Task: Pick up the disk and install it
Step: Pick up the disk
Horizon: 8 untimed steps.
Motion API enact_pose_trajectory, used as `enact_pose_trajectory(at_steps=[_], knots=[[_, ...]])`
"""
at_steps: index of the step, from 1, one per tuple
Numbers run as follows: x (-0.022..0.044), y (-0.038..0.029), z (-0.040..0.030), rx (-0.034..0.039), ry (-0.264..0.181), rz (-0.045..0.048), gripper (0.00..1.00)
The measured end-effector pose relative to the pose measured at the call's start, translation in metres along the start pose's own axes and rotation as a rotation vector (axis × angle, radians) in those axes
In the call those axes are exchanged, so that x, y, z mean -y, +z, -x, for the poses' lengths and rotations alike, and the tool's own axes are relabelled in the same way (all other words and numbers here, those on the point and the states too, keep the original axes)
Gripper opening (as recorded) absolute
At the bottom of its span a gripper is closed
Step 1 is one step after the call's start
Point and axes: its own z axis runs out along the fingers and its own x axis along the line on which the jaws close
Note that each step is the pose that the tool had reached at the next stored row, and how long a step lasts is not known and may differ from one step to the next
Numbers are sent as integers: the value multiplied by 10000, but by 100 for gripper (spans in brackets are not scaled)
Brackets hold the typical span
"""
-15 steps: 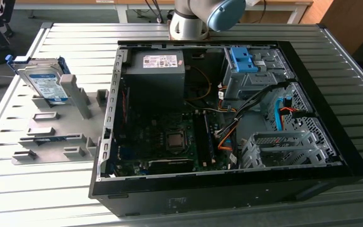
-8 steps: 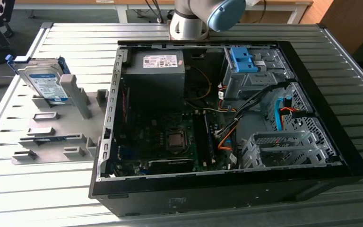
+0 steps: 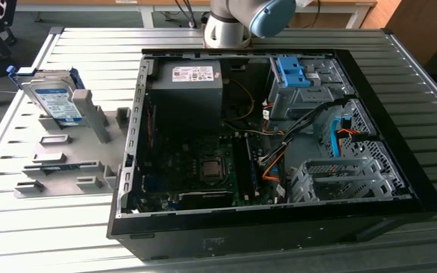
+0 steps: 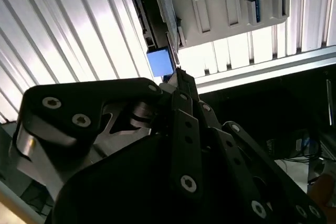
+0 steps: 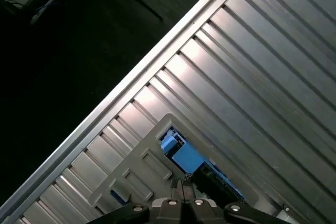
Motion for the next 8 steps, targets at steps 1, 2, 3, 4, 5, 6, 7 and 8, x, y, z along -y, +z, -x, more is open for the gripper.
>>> enact_pose_trajectory(at_steps=[1, 2, 3, 4, 5, 6, 7, 8], knots=[[0, 1, 0, -6, -167, 1, 11], [0, 2, 0, -13, -332, 2, 11], [0, 3, 0, -19, -493, 3, 11], [0, 4, 0, -25, -650, 5, 11], [0, 4, 0, -32, -806, 7, 11], [0, 5, 0, -37, -953, 8, 11], [0, 6, 0, -44, -1097, 10, 11], [0, 6, 0, -49, -1213, 11, 11]])
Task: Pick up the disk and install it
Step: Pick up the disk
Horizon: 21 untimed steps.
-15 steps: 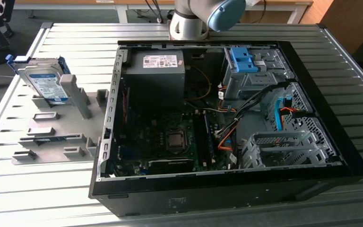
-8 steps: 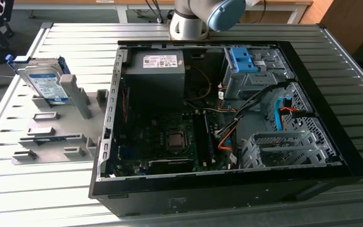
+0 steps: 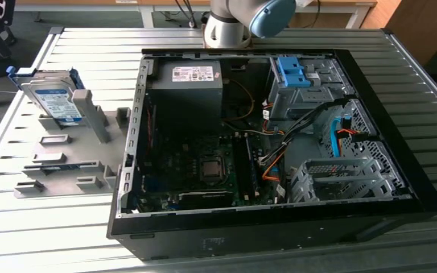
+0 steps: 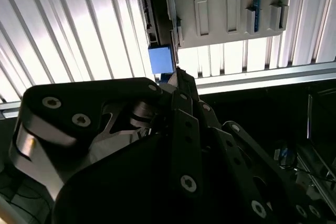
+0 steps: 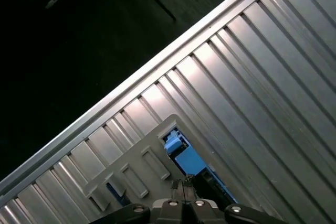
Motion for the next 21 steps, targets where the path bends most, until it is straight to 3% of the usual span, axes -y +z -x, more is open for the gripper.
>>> enact_pose_trajectory(at_steps=[21], knots=[[1, 0, 0, -12, -319, 3, 11]])
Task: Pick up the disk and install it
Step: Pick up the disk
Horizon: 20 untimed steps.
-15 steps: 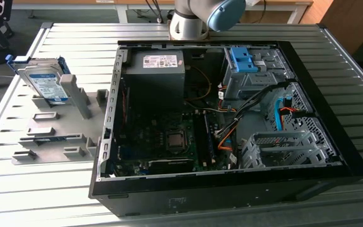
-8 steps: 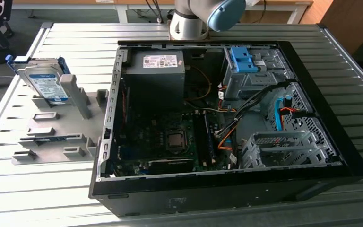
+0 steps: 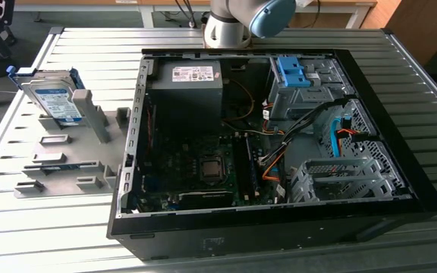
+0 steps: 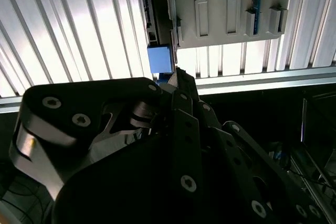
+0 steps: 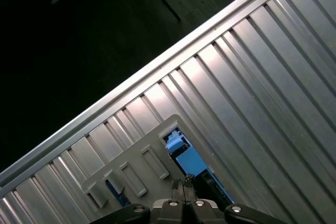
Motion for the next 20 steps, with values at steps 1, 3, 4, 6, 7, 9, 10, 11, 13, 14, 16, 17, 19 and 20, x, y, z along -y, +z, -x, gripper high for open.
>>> enact_pose_trajectory(at_steps=[1, 3, 4, 6, 7, 9, 10, 11, 13, 14, 16, 17, 19, 20], knots=[[0, 0, 0, -1, -21, 1, 11], [0, 0, 0, -3, -60, 1, 11], [0, 0, 0, -4, -77, 1, 11], [0, 0, 0, -5, -112, 1, 11], [0, 0, 0, -5, -131, 2, 11], [0, 0, 0, -7, -165, 2, 11], [0, 0, 0, -8, -180, 2, 11], [0, 0, 0, -8, -195, 2, 11], [0, 0, 0, -9, -223, 3, 11], [0, 0, 0, -10, -236, 3, 11], [0, 0, 0, -11, -267, 3, 11], [0, 0, 0, -12, -290, 3, 11], [0, 0, 0, -14, -351, 3, 11], [0, 0, 0, -15, -401, 4, 11]])
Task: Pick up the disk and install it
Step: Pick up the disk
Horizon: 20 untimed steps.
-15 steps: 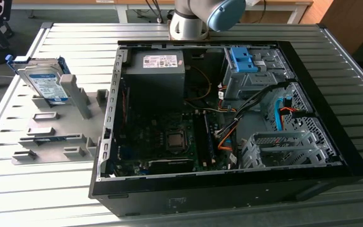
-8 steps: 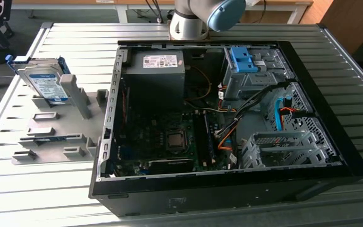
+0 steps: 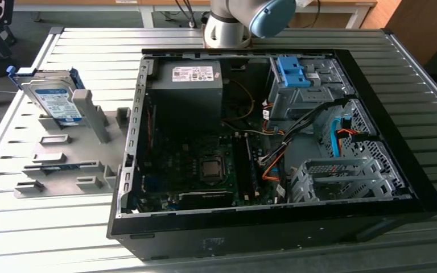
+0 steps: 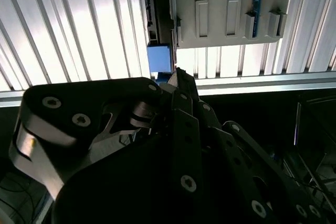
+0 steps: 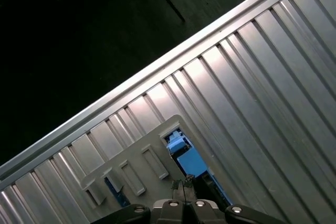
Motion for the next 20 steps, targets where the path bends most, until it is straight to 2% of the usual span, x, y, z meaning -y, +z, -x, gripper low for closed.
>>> enact_pose_trajectory(at_steps=[6, 10, 12, 16, 18, 20], knots=[[0, 3, 0, -17, -495, 4, 11], [1, 7, 0, -28, -1010, -2, 11], [0, 9, 0, -8, -1096, -37, 11], [1, 19, 1, 83, -1109, -183, 11], [1, 26, 1, 91, -1238, -200, 11], [1, 33, 1, 83, -1557, -198, 11]])
